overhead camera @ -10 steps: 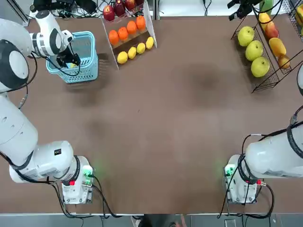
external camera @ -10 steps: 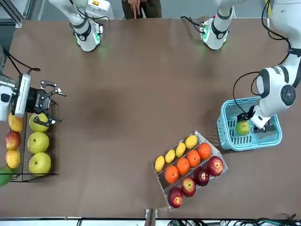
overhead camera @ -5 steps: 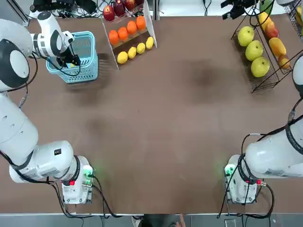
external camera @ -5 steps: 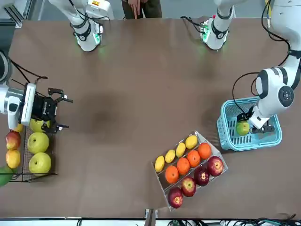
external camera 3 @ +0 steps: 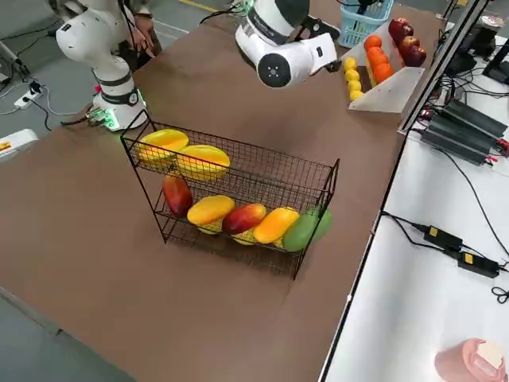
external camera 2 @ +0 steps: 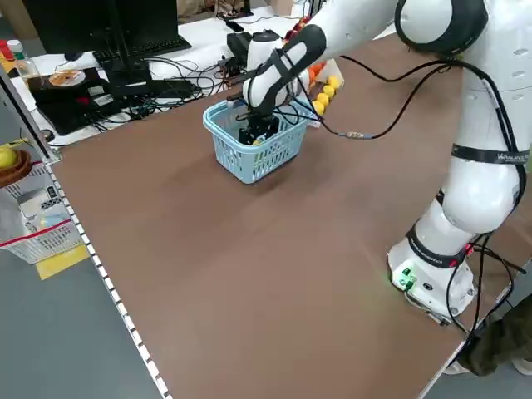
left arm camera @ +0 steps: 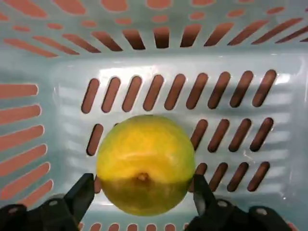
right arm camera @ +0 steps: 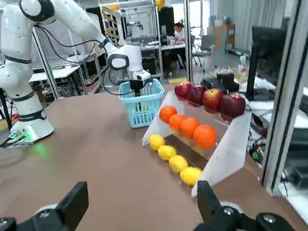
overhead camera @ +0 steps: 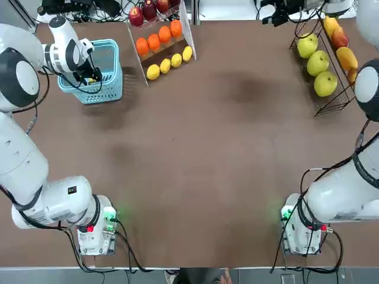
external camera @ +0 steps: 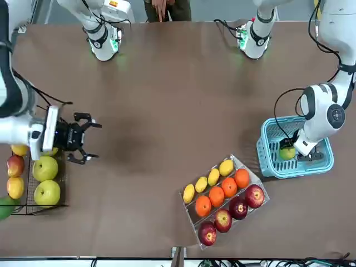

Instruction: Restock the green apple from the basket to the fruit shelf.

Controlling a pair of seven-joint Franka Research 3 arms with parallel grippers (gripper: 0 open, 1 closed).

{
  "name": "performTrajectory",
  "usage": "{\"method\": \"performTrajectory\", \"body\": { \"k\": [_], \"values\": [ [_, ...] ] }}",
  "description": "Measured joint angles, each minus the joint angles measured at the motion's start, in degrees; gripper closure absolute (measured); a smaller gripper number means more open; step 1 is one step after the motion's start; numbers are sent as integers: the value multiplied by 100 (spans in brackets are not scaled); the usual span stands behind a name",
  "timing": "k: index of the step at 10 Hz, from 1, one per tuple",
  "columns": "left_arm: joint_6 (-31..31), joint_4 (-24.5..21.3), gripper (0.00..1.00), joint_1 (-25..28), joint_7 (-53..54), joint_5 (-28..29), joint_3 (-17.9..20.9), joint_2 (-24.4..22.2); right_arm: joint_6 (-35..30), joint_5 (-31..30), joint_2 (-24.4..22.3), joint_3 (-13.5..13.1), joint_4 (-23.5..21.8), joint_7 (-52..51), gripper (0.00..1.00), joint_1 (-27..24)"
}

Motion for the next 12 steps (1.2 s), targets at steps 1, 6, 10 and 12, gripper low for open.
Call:
{"method": "performTrajectory", "body": {
  "k": [1,6,10,12],
  "values": [
    [51,9,8,0,0,0,-1,20,-8,206,58,-106,-49,-324,0,134],
    [146,111,9,-3,-22,0,-5,143,-1084,1535,631,-201,-335,-1344,0,289],
    [145,141,17,-1,-41,0,-7,146,-1542,1725,768,-210,-562,-1496,0,379],
    [81,215,17,12,-41,0,2,92,-1836,1943,819,-246,-606,-1573,0,497]
  ]
}}
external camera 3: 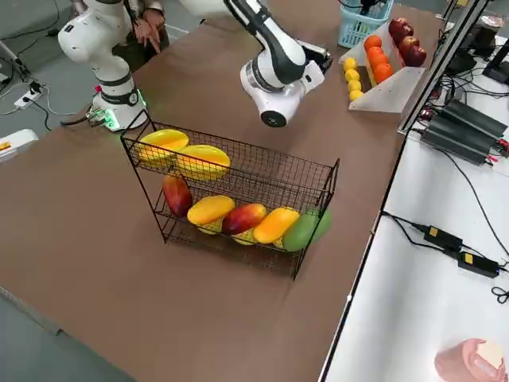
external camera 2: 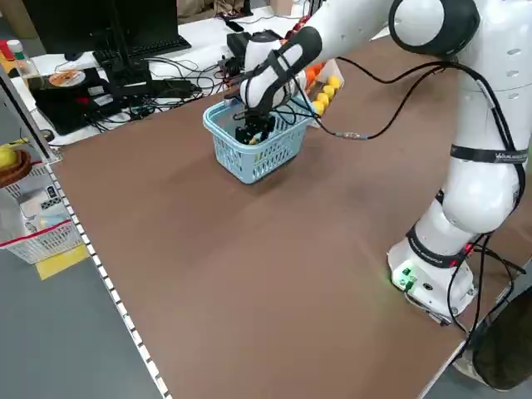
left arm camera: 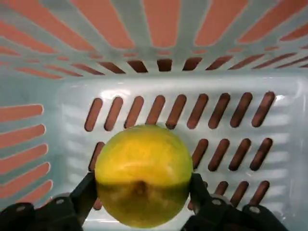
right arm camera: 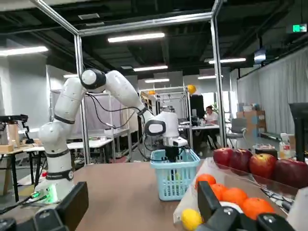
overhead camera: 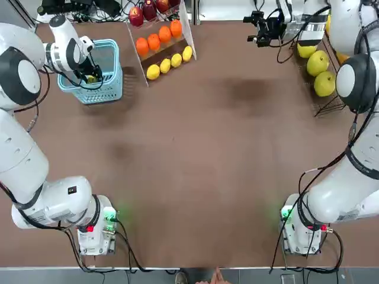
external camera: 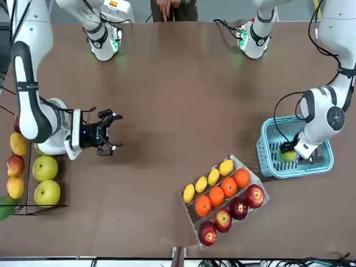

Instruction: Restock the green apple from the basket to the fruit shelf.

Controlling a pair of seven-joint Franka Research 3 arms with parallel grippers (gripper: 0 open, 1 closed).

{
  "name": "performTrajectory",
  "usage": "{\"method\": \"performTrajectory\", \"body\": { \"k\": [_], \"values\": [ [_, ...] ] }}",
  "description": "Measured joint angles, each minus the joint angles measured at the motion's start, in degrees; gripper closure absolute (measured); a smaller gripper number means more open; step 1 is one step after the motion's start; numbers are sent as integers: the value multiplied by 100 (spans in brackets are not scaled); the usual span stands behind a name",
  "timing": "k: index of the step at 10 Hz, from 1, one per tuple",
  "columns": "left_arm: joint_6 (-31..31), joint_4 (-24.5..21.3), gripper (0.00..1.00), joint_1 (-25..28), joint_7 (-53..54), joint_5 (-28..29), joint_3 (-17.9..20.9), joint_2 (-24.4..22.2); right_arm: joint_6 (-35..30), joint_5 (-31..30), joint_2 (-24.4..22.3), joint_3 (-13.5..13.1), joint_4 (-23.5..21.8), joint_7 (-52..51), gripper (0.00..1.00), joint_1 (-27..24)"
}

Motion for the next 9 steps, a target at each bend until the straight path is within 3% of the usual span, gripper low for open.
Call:
{"method": "performTrajectory", "body": {
  "k": [2,5,6,9],
  "values": [
    [-575,220,17,11,-9,0,2,-297,-67,166,19,-67,0,-23,0,171],
    [-2467,1067,17,6,-220,-17,-40,-1005,-84,412,22,-144,-2,-473,0,218],
    [-2831,1279,17,2,-335,-140,-105,-1168,-87,602,31,-177,-4,-626,0,286],
    [-3050,1468,17,-10,-851,-1100,-271,-1476,-79,1367,68,-393,-108,-803,0,620]
  ]
}}
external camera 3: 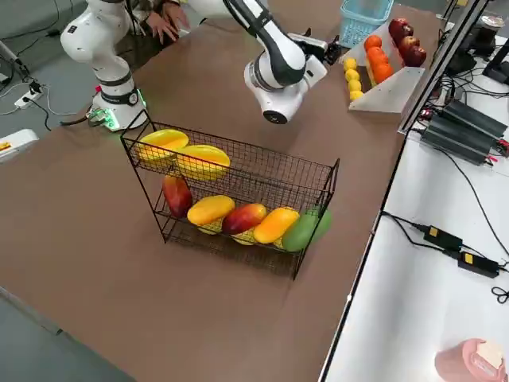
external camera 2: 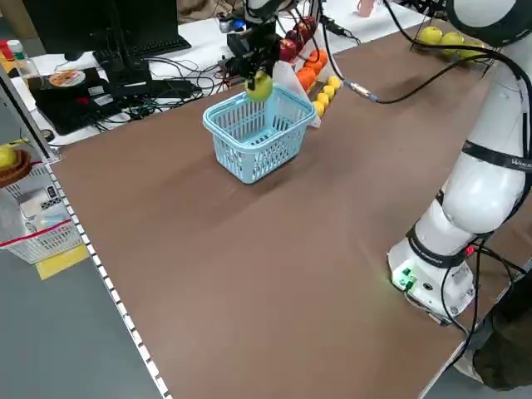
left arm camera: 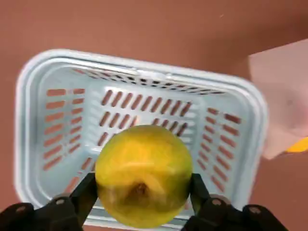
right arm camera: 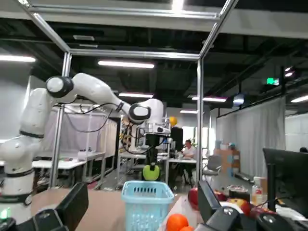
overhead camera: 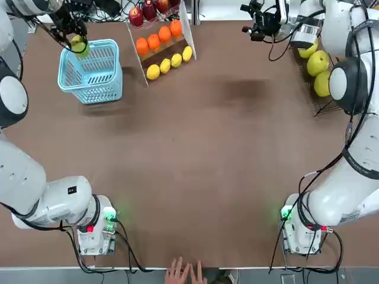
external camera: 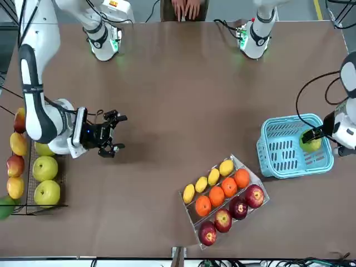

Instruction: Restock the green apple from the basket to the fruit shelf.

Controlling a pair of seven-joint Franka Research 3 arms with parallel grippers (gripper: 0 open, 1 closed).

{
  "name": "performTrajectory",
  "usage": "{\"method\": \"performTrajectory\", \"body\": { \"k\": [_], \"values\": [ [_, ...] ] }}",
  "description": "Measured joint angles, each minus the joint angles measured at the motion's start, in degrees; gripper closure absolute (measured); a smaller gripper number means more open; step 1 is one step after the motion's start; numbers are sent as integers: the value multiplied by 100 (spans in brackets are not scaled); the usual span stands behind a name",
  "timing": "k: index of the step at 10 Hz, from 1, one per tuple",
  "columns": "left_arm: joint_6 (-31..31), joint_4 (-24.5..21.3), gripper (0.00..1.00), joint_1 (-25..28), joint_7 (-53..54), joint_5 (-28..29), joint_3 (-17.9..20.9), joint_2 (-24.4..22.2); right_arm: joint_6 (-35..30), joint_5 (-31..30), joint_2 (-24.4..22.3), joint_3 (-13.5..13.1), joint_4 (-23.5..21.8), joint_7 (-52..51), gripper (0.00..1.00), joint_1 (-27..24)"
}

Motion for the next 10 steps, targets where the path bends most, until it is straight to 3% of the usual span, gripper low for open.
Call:
{"method": "performTrajectory", "body": {
  "k": [5,8,10],
  "values": [
    [128,159,17,-84,-1564,-1864,-1544,-138,18,204,110,-77,-158,26,0,184],
    [796,331,17,-187,-2635,-1956,-2300,-104,18,-65,147,-393,-205,402,0,202],
    [1833,326,17,-843,-3444,-1955,-2465,134,62,-153,152,-421,-237,470,0,263]
  ]
}}
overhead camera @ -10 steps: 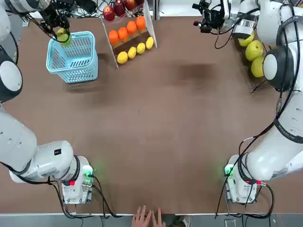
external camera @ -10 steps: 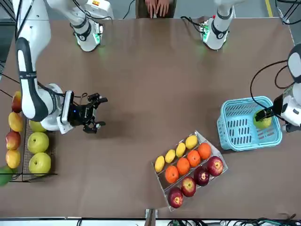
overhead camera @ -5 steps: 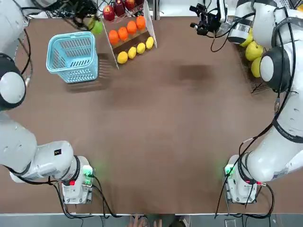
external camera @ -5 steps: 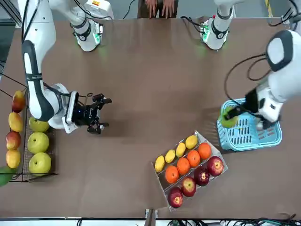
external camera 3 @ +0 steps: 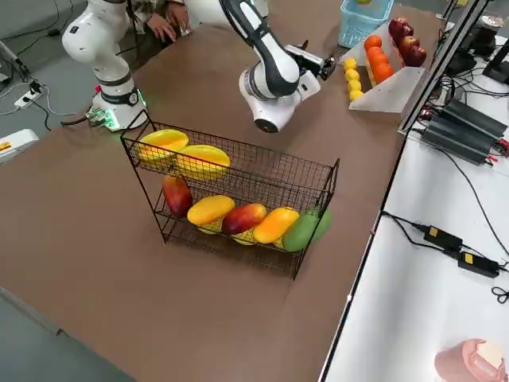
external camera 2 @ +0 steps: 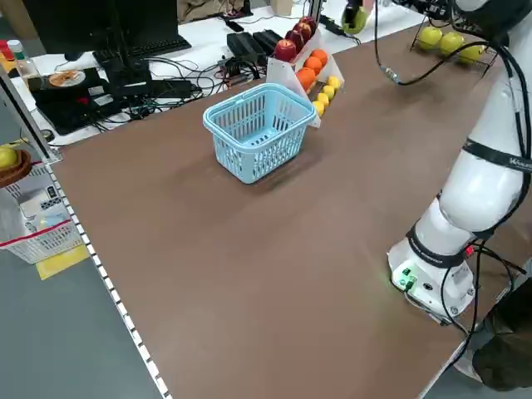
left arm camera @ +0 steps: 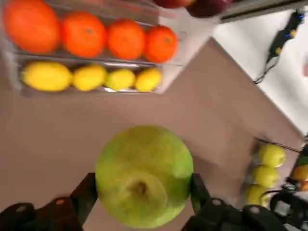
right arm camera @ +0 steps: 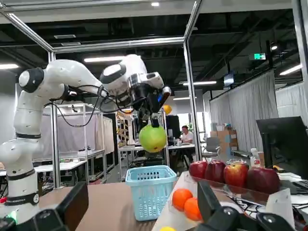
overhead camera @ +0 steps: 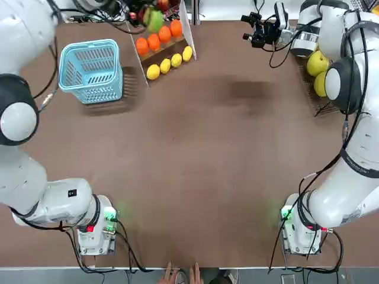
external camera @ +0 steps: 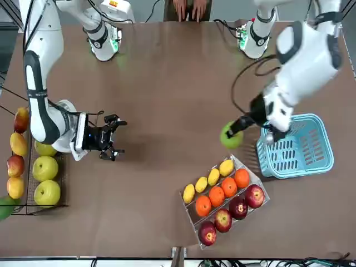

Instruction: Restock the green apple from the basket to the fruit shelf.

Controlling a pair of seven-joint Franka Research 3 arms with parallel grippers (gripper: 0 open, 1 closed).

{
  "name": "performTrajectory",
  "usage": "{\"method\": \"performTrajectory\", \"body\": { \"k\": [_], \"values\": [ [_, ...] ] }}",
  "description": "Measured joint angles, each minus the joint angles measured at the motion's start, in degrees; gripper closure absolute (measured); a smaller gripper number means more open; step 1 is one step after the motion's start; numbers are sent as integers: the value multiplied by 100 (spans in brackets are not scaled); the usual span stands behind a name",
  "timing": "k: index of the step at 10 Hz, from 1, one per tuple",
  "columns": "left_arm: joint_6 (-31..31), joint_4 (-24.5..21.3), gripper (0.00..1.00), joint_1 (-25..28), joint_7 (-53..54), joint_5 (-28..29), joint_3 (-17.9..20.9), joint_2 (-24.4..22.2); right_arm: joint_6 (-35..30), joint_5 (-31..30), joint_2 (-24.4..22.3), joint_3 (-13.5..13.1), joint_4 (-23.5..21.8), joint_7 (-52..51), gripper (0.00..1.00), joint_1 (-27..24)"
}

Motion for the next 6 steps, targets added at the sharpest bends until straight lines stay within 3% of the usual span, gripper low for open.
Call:
{"method": "performTrajectory", "body": {
  "k": [3,6],
  "values": [
    [1249,142,17,-1229,-1082,153,-7,542,109,1,10,2,-108,-38,0,299],
    [1283,911,17,-1881,-2343,1206,6,1284,202,37,116,7,-191,-192,0,474]
  ]
}}
